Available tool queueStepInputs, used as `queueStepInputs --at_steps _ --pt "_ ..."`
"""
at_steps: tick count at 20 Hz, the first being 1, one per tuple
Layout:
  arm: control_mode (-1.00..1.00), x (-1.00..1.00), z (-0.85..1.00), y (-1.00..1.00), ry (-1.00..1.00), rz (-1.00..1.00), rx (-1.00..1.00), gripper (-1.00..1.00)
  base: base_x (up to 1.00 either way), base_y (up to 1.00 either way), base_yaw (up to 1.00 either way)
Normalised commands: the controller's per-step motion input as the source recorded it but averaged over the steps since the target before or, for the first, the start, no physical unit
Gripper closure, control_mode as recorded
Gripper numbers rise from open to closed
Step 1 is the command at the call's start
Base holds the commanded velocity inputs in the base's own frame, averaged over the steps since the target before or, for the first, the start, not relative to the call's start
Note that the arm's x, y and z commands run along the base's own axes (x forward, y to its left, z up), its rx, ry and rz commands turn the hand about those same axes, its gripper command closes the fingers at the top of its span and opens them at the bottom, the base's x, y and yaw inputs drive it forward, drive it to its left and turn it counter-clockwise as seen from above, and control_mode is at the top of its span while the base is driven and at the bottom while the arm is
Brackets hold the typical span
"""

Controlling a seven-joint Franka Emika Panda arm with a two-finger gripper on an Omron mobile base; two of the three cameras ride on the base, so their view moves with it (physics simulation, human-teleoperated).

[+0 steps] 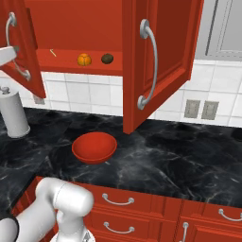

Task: Open the cabinet. Pick the orange and kiwi from the cabinet and place them into the bowl. Then close the cabinet.

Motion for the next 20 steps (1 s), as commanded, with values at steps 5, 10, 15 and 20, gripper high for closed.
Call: queueStepInputs --at_steps 5,10,15,20 --pt "-1.00 -0.74 -0.01 0.66 -0.03 0.00 -0.09 -1.00 0.00 0.00 0.00" --pt "-1.00 -0.93 -0.05 0.19 -0.03 0.00 -0.01 -1.00 0.00 0.00 0.00" --pt "-1.00 -0.72 0.00 -0.04 -0.09 -0.02 0.01 -1.00 0.00 0.00 0.00" --pt "-1.00 -0.78 0.03 -0.91 -0.07 -0.01 0.32 -1.00 0.00 0.00 0.00"
